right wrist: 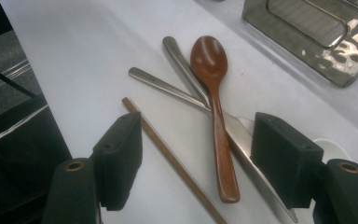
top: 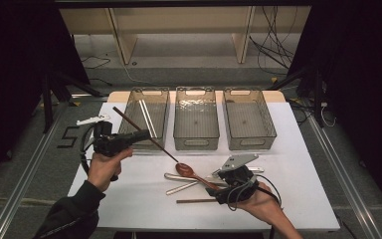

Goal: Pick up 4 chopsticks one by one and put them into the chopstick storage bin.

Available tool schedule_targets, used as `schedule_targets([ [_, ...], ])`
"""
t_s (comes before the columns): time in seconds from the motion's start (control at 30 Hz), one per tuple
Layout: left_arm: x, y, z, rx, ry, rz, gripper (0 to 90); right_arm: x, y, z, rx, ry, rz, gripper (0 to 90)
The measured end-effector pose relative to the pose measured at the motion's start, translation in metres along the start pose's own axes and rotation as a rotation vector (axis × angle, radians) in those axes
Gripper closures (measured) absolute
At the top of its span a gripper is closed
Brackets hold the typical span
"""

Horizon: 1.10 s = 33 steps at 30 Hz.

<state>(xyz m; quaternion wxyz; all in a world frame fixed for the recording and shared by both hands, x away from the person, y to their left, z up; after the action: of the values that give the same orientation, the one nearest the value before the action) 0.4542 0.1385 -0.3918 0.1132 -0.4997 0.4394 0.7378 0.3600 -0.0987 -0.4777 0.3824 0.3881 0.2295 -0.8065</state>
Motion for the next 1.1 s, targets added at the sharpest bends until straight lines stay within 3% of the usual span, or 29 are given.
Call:
schedule_targets([
  [0.33,-0.038,-0.02,0.006,-0.069,0.045,-0.008,83.0,0.006,0.001,0.005,0.001,-0.009,-0.007,31.3],
  [0.5,-0.051,-0.03,0.005,-0.097,0.042,-0.015,83.0,0.008,0.002,0.007,0.003,-0.01,-0.008,30.4],
  [0.77,-0.066,-0.048,-0.001,-0.141,0.028,-0.011,83.0,0.008,0.001,0.007,0.001,-0.009,-0.006,29.3],
  [0.97,-0.072,-0.06,-0.005,-0.174,0.032,0.007,83.0,0.008,-0.001,0.007,-0.002,-0.008,-0.005,28.0],
  [1.1,-0.073,-0.066,-0.011,-0.194,0.009,0.001,83.0,0.008,-0.001,0.007,-0.006,-0.013,-0.006,27.1],
])
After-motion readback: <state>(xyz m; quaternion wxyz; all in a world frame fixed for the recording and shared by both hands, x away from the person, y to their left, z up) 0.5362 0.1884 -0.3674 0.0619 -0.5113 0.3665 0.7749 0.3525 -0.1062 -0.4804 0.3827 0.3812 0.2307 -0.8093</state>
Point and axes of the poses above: each handheld gripper's, and its own axes: z roughly backward along the jaws, x roughly out of its underside, y roughly to its right, the point moved 10 cm from there along -z, roughly forward along the jaws, and after that the axes turned 11 degrees about y, right-handed, at the moved point
